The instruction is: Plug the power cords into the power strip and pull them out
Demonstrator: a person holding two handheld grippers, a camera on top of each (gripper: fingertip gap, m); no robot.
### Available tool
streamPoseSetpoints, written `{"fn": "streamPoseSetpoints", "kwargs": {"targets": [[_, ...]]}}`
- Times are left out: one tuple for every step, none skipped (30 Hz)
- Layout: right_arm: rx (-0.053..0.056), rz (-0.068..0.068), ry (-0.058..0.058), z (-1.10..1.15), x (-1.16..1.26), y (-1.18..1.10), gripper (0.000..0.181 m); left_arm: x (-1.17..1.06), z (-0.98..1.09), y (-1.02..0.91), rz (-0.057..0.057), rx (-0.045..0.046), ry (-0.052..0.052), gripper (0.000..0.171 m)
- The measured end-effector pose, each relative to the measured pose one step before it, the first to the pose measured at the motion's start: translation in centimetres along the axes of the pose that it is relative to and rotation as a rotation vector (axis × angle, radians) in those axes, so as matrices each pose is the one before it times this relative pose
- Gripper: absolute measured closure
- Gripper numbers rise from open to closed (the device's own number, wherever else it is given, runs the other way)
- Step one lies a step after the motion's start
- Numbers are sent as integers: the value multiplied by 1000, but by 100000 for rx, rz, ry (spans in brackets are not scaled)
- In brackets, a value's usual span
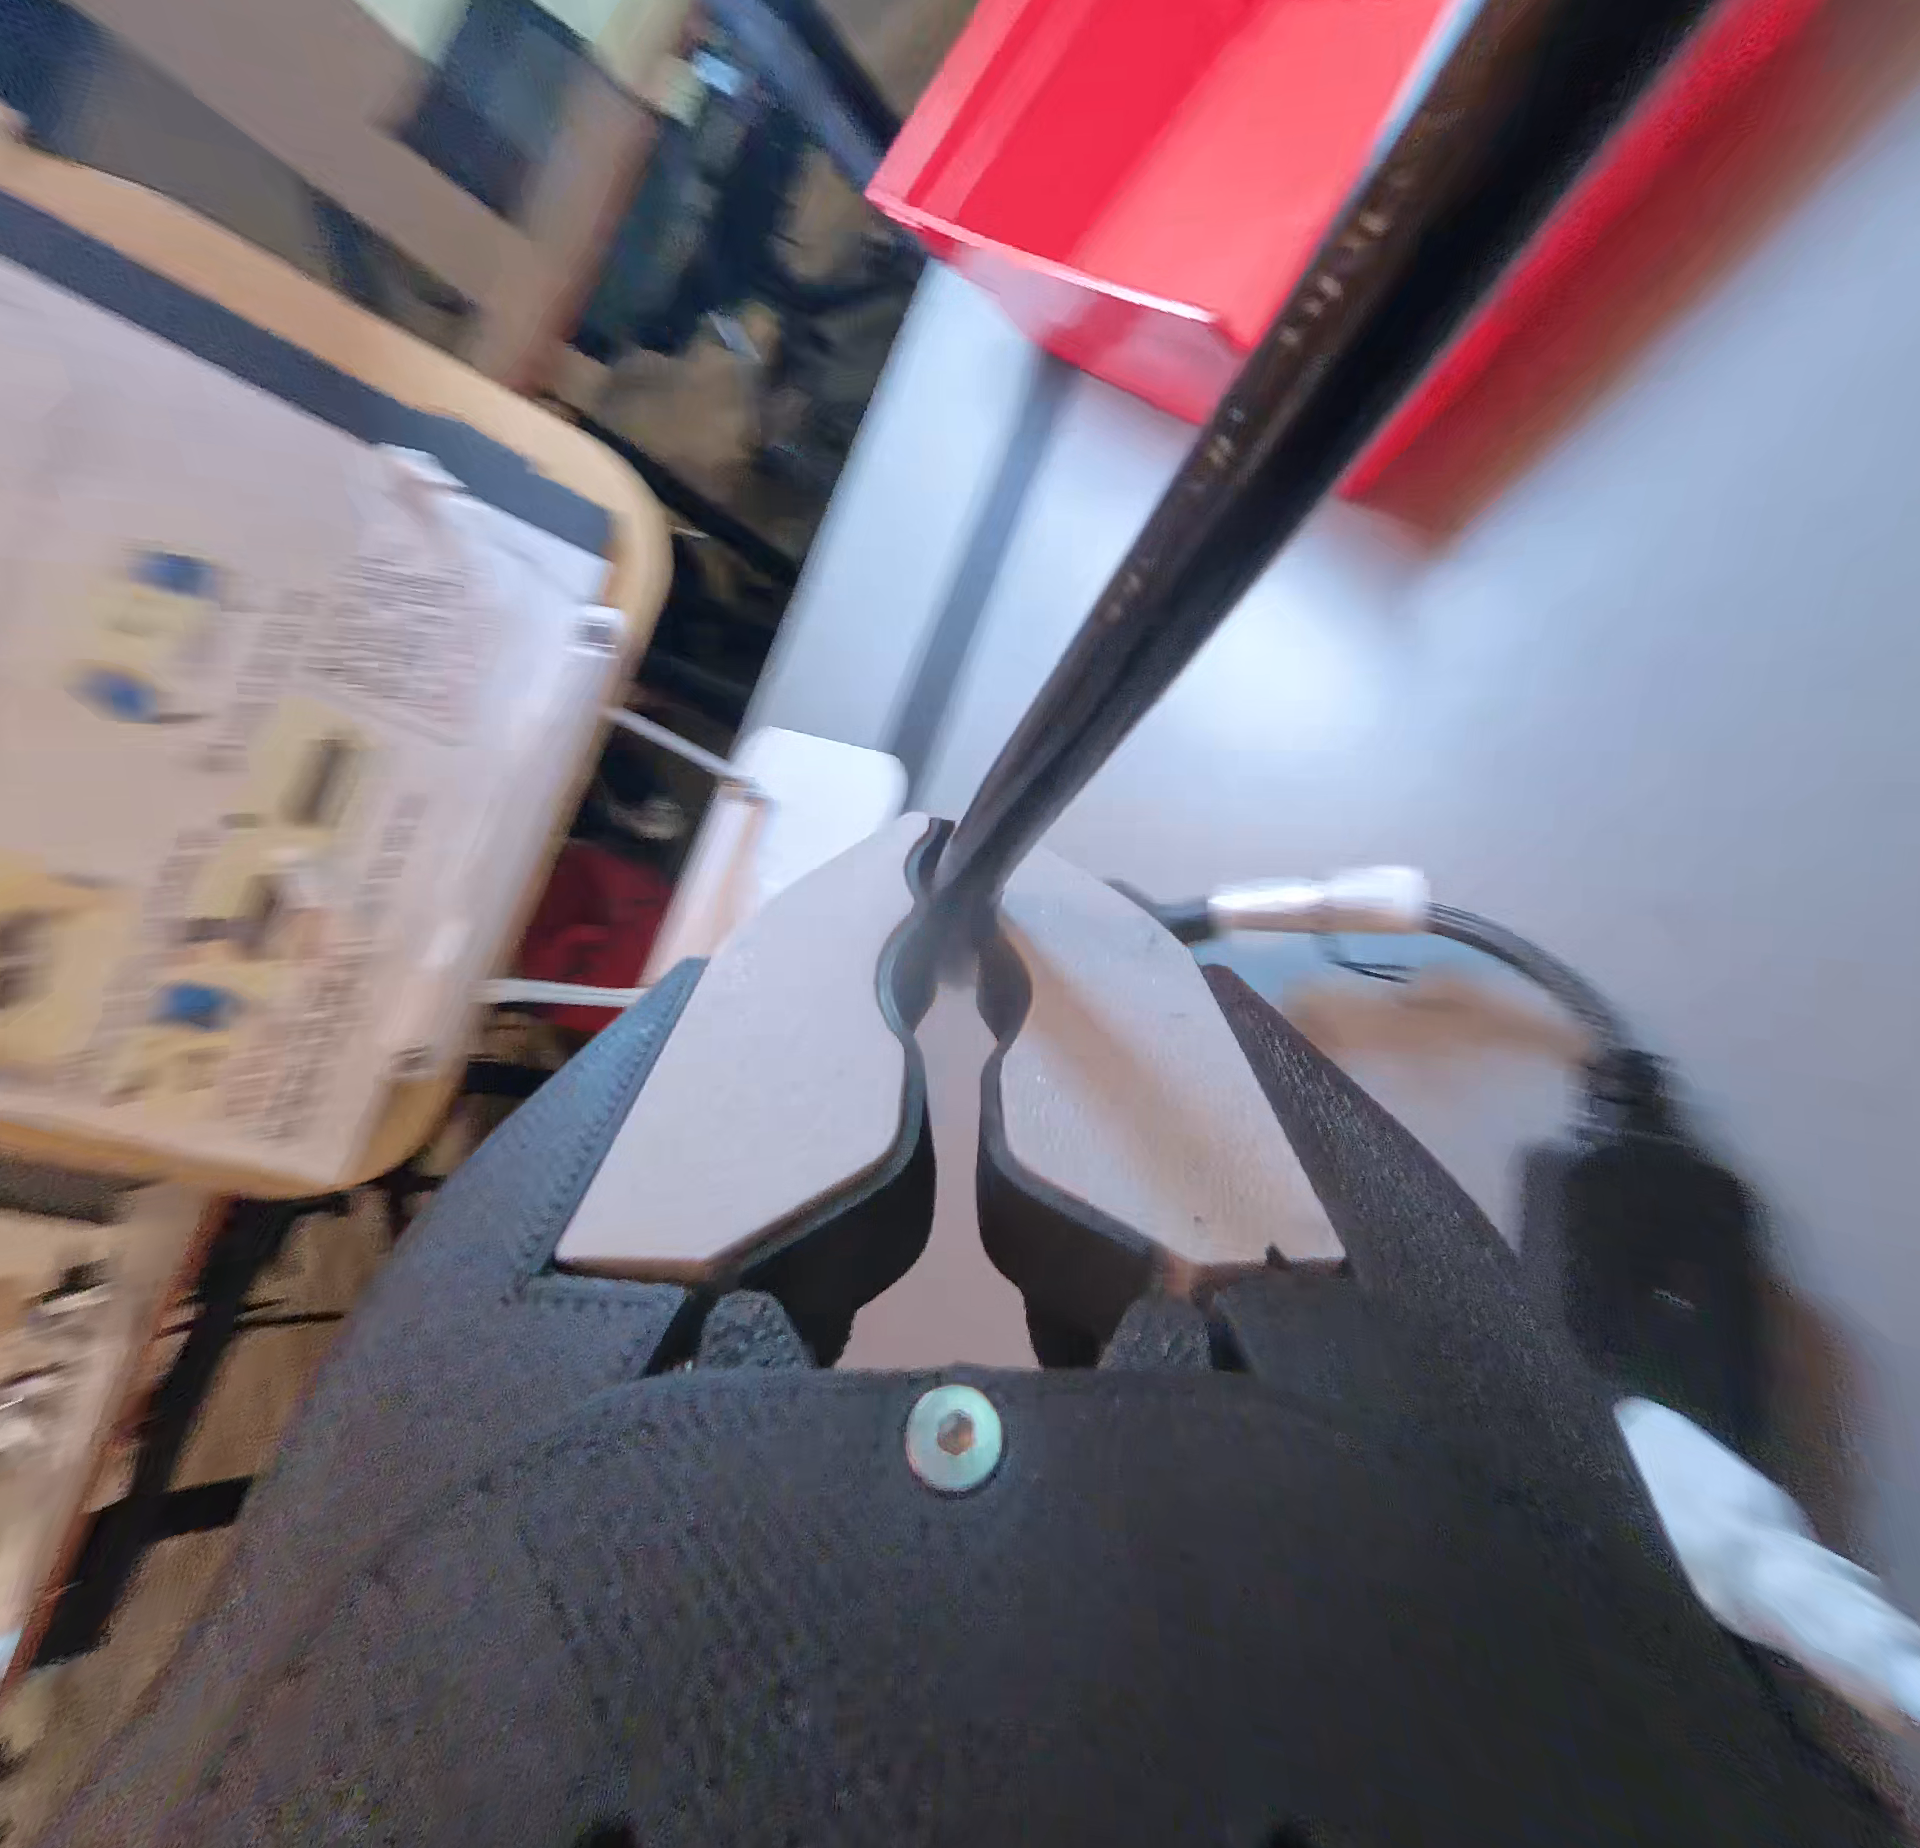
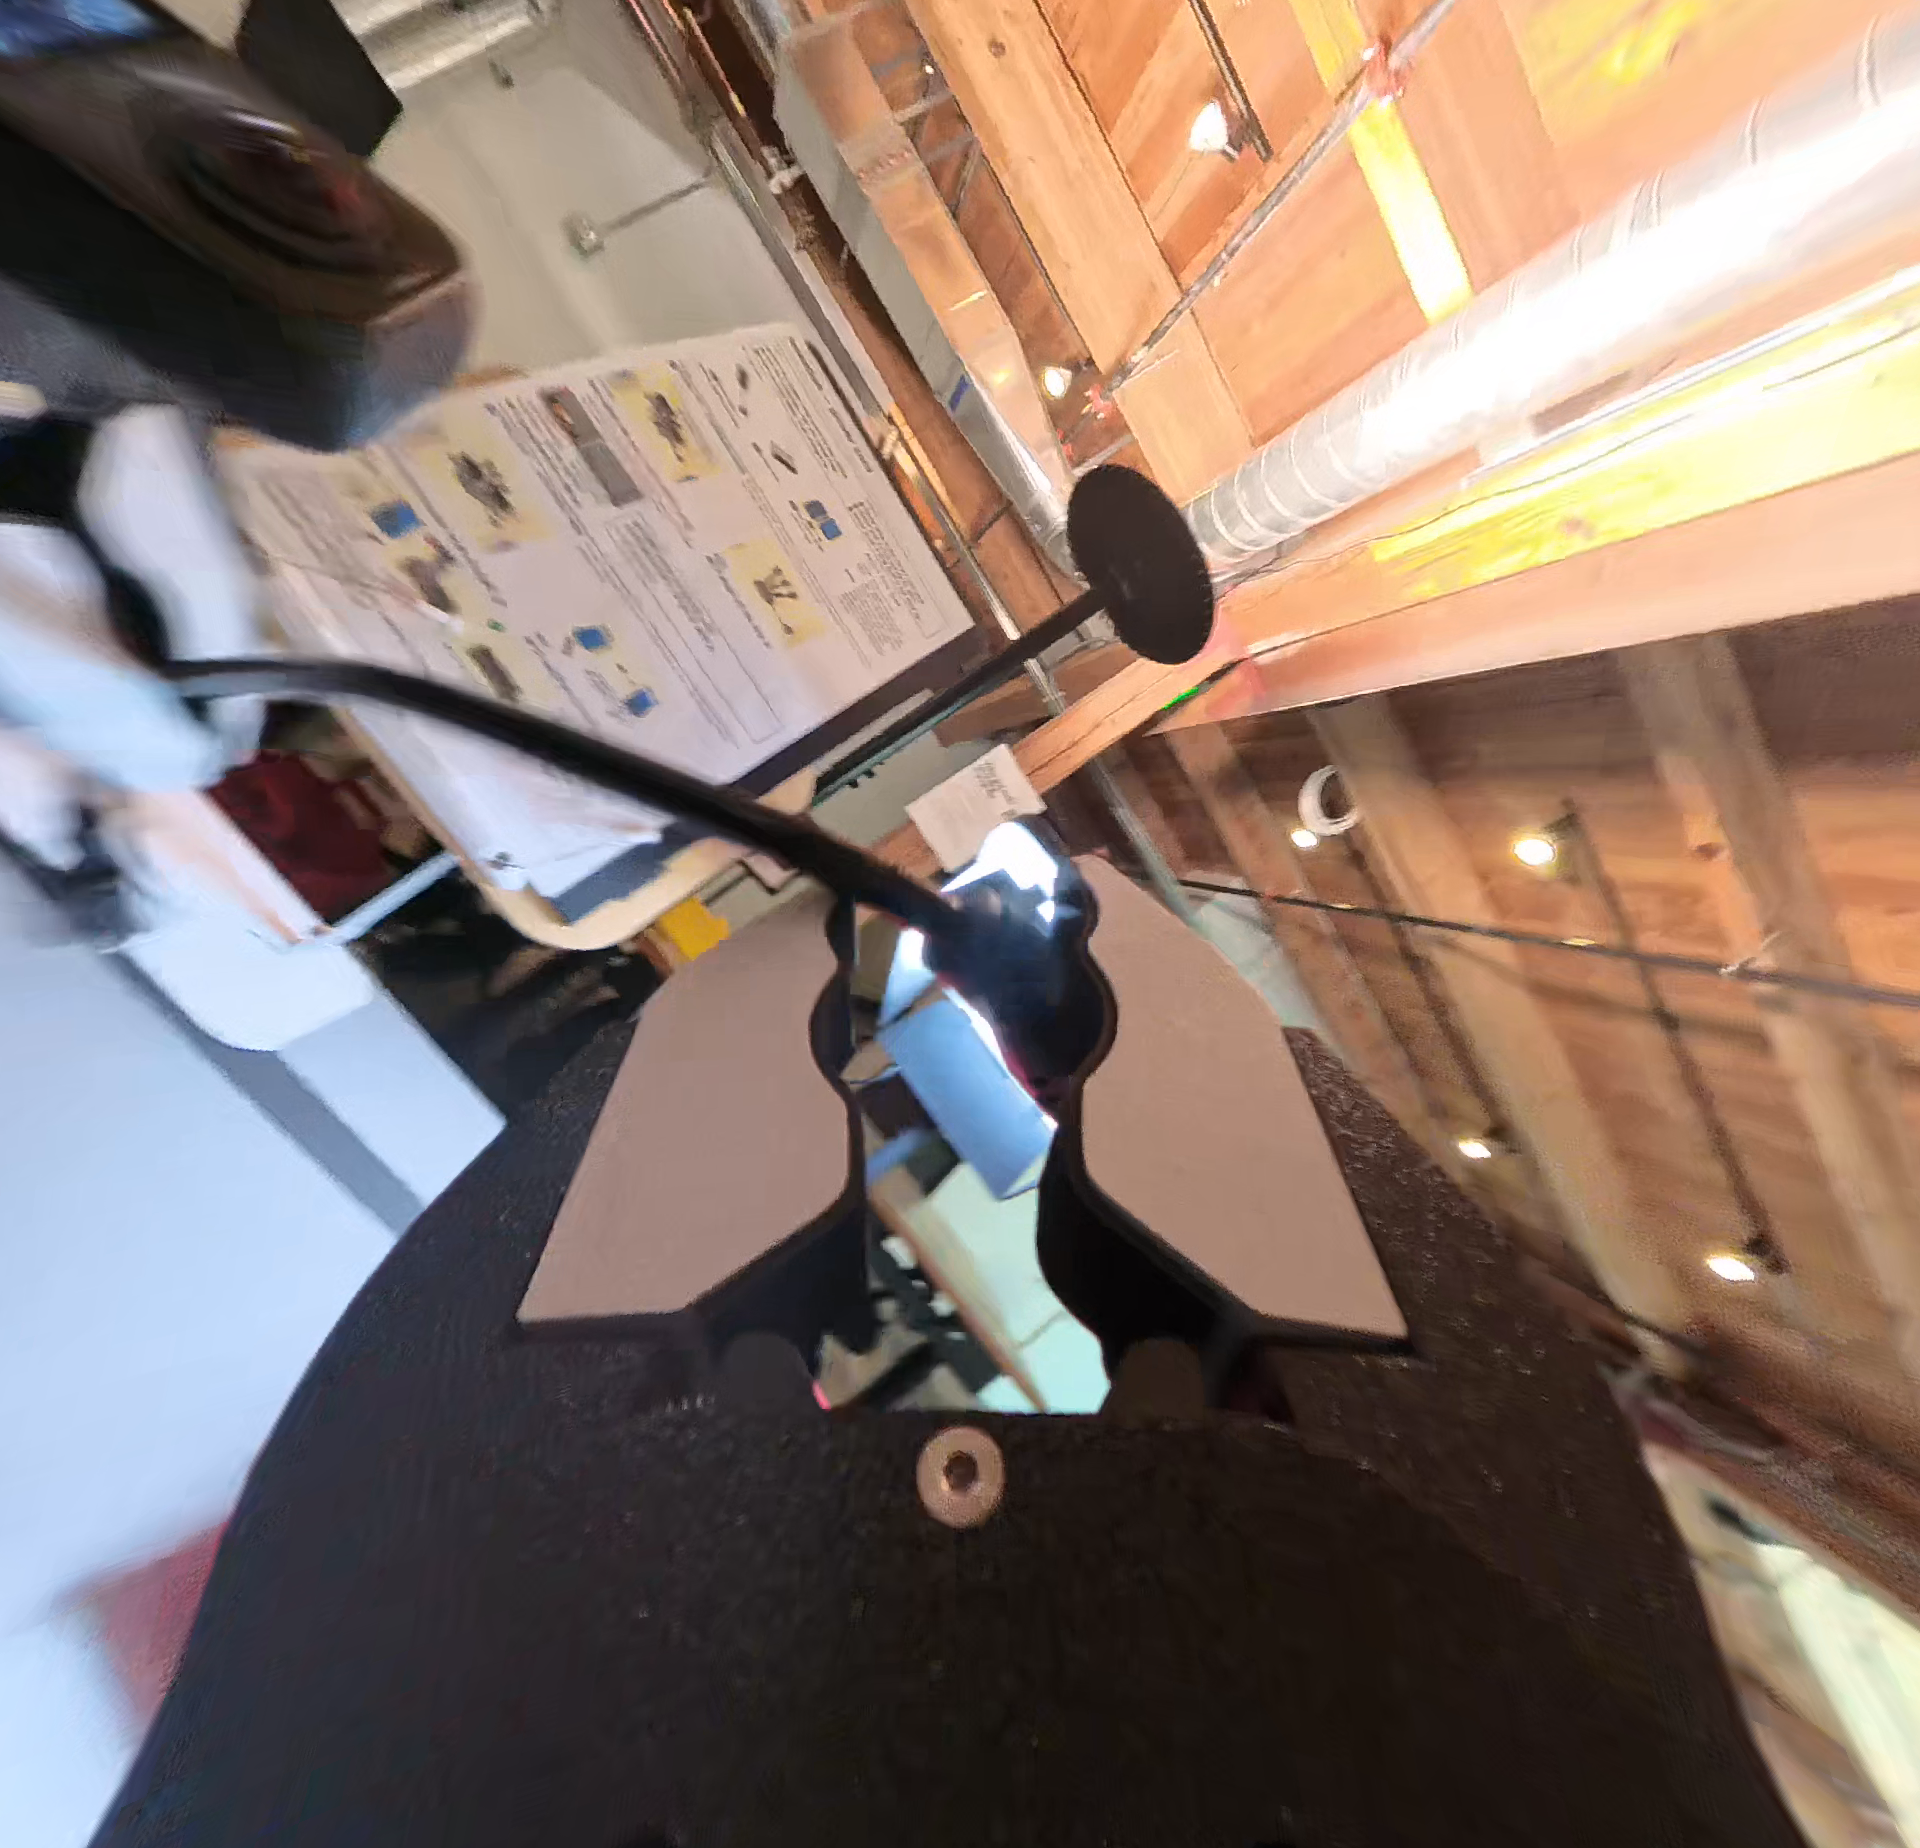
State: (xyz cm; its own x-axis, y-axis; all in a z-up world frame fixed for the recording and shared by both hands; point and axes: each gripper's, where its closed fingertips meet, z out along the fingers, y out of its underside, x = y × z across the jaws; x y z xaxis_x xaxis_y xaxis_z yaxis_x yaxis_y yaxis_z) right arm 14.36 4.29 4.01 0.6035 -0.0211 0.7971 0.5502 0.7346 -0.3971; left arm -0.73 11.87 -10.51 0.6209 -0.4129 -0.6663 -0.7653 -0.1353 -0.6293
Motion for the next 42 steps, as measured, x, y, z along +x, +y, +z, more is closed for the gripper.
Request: {"fn": "streamPoseSetpoints", "kwargs": {"targets": [[3605,6264,-724,-1624,-334,-936,144,-1780,-576,-97,-328,2897,-7139,168],[9649,6294,-943,-1913,-274,-2154,152,-1605,-532,-34,-2761,3171,-4156,169],[5943,4085,-3509,-1668,-781,-1789,156,-1557,-572,-80,-2811,3421,-3489,169],[4477,5863,-3551,-1422,-892,-1450,161,-1647,-647,-216,-780,3988,-5063,170],[3611,9940,-2008,-1113,-525,-851,167,-1503,-703,-449,943,4633,-5534,170],[-125,11251,-2584,-767,-257,312,166,-1179,-666,-613,3377,4556,-4788,170],[-4125,10357,-3686,-426,-65,1408,172,-837,-511,-553,4395,3291,-3845,170],[-5360,9896,-5841,-76,-109,1973,170,-560,-298,-365,2536,1744,-2526,169],[-5703,10679,-8145,250,-309,2154,167,-324,-145,-288,394,1496,-852,169],[-5681,12791,-8473,551,-364,2077,165,-371,-133,-267,-214,1573,-1217,169],[-3812,13453,-8137,835,-379,1695,162,-412,-176,-307,-278,1348,-1131,169],[-1207,13117,-8785,1008,-465,1207,160,-420,-263,-467,-453,1865,-805,169],[-1060,10824,-6041,1139,-29,1112,158,-396,-318,-613,-1074,2427,-209,170],[-2708,6708,-2584,1232,524,1241,151,-351,-298,-548,-1772,1929,504,170],[-5683,2425,1665,1278,1196,1371,136,-267,-261,-452,-2058,1411,1148,170],[-7624,185,1864,1189,1265,1358,122,-172,-283,-429,-1583,1336,1233,170],[-3687,2428,1088,1126,1139,471,109,-6,-329,-438,-855,1263,1236,170],[-1197,3098,778,987,990,-24,98,192,-380,-466,-614,1387,1498,170],[-734,2138,658,878,737,-209,90,334,-416,-495,-637,1588,1546,170],[-1555,-1131,1596,724,583,-141,91,376,-403,-425,-175,1235,1362,170],[627,-5001,-1198,440,-164,-404,109,294,-369,-258,422,597,696,170],[1542,-5889,-3035,203,-686,-473,141,185,-357,-118,518,173,267,170],[704,-4776,-2940,164,-614,-398,148,57,-331,38,-16,-91,244,170],[-2823,-3772,848,16,142,43,147,-67,-331,189,-962,-250,647,170],[-1532,-6064,3606,-308,625,-115,148,32,-256,464,-1759,-1735,2426,170],[-2703,-7886,6328,-566,1167,-7,148,181,-156,762,-1255,-3182,3446,170],[-3143,-10151,8520,-752,1604,9,148,440,-124,859,165,-2528,4118,171],[-3387,-11831,9819,-850,1938,8,148,938,1,1090,1499,-2998,5775,170],[-2604,-12758,9952,-876,2089,-138,148,1208,273,1489,2000,-5440,5679,170],[-1236,-11438,8653,-844,2040,-427,148,1328,588,1652,3205,-6712,4127,170],[-278,-9381,6907,-761,1898,-676,148,1601,873,1422,3742,-5776,3997,169],[-142,-8964,5931,-645,1717,-827,148,1660,1088,1089,2804,-5088,3607,170],[345,-8972,5121,-583,1436,-981,148,1397,1215,876,3071,-5419,1948,169],[1126,-9634,3727,-588,979,-1188,147,967,1223,609,4101,-4902,-275,169],[832,-10766,3646,-637,707,-1275,147,549,1146,304,3363,-3309,-1524,169],[1689,-10914,3104,-766,480,-1455,147,243,1069,242,279,-2733,-818,169],[2494,-8381,1617,-844,243,-1578,148,-81,971,264,-2729,-2140,-317,169],[3300,-4702,-1524,-941,-173,-1623,148,-363,860,275,-5087,-1577,25,169],[3526,-1752,-3514,-962,-543,-1641,150,-513,770,321,-5952,-1379,465,168],[1813,-1845,-3512,-827,-848,-1326,149,-645,702,293,-5107,-1158,101,169],[3529,1553,-4498,-739,-1182,-1423,149,-612,690,297,-4987,-1459,573,169],[5643,4590,-5928,-609,-1500,-1673,149,-431,675,249,-4999,-1446,1683,169]]}}
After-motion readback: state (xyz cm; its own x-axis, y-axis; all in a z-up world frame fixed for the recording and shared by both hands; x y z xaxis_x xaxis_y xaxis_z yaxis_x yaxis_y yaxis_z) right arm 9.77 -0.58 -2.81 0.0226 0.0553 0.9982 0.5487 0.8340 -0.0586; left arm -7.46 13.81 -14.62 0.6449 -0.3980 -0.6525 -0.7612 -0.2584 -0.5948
